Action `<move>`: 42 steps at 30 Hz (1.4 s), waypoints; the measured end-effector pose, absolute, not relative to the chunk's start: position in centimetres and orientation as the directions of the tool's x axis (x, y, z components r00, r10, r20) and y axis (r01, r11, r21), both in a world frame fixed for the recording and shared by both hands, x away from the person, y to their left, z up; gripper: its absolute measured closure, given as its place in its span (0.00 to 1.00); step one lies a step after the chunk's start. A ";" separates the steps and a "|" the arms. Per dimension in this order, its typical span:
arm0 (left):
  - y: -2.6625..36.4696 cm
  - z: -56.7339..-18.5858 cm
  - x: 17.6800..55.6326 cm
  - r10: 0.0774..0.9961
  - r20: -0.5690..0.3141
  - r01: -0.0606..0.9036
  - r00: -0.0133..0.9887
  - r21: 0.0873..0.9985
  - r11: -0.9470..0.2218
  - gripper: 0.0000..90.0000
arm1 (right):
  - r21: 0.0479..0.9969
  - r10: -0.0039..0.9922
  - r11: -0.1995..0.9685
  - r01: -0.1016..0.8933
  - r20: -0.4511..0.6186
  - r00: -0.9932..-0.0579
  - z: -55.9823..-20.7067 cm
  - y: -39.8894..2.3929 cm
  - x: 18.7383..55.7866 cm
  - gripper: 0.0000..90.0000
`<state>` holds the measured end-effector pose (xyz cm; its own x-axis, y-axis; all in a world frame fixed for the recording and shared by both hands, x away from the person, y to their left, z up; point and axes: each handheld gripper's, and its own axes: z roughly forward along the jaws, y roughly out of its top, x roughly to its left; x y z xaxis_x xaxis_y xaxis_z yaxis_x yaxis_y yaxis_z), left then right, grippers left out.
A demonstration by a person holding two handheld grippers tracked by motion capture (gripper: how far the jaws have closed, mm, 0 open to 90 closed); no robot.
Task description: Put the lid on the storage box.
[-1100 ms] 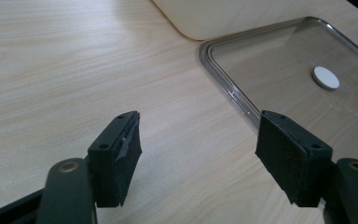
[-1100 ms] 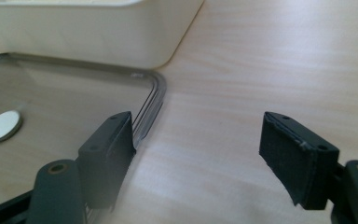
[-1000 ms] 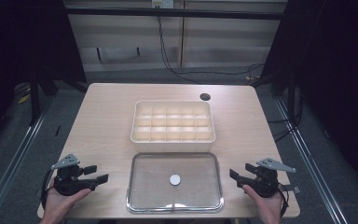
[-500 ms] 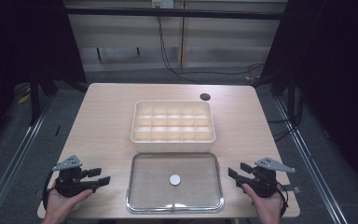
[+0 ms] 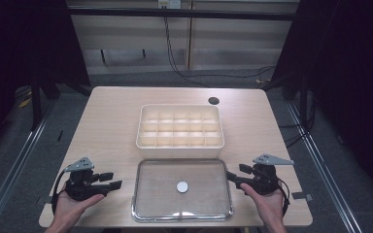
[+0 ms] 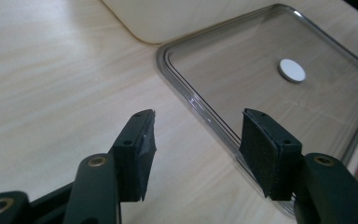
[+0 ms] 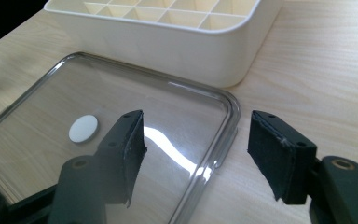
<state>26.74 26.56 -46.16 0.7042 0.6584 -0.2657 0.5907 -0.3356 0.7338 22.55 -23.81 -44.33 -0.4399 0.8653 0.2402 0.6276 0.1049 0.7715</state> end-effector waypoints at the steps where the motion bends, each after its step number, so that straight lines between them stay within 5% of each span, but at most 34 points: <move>1: 26.6 -46.2 26.7 0.658 -0.266 0.591 0.704 0.734 -0.336 0.51 | 0.771 0.865 0.105 0.628 0.240 -0.440 -44.3 -23.8 22.5 0.41; 9: 24.4 -44.9 29.3 0.647 -0.230 0.559 0.727 0.745 -0.364 0.53 | 0.769 0.855 0.127 0.626 0.236 -0.462 -43.1 -23.1 24.9 0.46; 28: 22.5 -48.2 30.6 0.652 -0.271 0.610 0.708 0.699 -0.373 0.62 | 0.704 0.871 0.113 0.701 0.269 -0.410 -47.9 -23.7 26.5 0.65; 42: 21.6 -49.0 29.8 0.630 -0.296 0.619 0.718 0.686 -0.383 0.59 | 0.671 0.888 0.151 0.726 0.231 -0.398 -49.3 -23.0 26.2 0.60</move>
